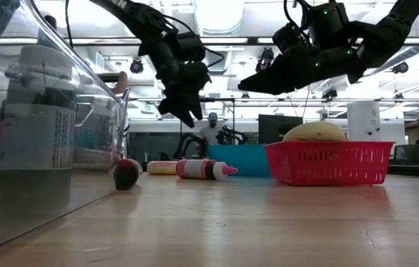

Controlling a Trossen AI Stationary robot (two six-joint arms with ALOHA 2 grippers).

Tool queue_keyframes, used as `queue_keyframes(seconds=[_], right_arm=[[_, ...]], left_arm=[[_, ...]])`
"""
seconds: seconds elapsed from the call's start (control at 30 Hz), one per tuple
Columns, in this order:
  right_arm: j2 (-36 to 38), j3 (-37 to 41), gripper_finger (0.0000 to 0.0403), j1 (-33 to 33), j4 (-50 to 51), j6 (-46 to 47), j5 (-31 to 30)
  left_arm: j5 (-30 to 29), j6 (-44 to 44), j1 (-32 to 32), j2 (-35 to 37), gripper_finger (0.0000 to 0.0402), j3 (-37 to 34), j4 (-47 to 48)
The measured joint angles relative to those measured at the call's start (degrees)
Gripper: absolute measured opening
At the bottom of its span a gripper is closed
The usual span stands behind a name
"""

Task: Pick & Place Food Item
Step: Put the pink donut into the red basket

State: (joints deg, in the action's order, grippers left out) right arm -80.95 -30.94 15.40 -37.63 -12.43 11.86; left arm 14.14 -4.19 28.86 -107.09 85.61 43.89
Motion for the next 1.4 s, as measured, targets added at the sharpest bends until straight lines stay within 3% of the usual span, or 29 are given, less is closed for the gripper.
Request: queue_keyframes(seconds=[0.17, 0.37, 0.53, 0.63, 0.77, 0.9, 1.4], right_arm=[[0.00, 0.00, 0.0276, 0.00, 0.29, 0.00, 0.02], [0.00, 0.00, 0.0276, 0.00, 0.26, 0.00, 0.02], [0.00, 0.00, 0.0276, 0.00, 0.18, 0.00, 0.00], [0.00, 0.00, 0.0276, 0.01, -0.09, 0.07, -0.25], [0.00, 0.00, 0.0276, 0.04, 0.39, 0.13, -0.30], [0.00, 0.00, 0.0276, 0.03, 0.82, 0.11, -1.33], [0.00, 0.00, 0.0276, 0.02, 1.82, -0.66, -1.46]], left_arm=[[-0.12, -1.33, -0.17, 0.00, 0.0220, -2.79, -0.83], [6.21, -3.45, -0.17, -0.07, 0.0220, -6.83, -8.78], [7.38, -4.88, -0.17, -1.11, 0.0220, -6.83, -12.40], [7.33, -5.26, -0.21, -4.30, 0.0220, -5.21, -9.97], [0.37, -0.65, -0.31, -10.16, 0.0220, -0.78, 2.17], [-6.82, 2.66, -0.52, -14.10, 0.0220, 2.88, 7.21], [-13.44, 5.93, -2.18, -12.43, 0.0220, 6.07, 9.93]])
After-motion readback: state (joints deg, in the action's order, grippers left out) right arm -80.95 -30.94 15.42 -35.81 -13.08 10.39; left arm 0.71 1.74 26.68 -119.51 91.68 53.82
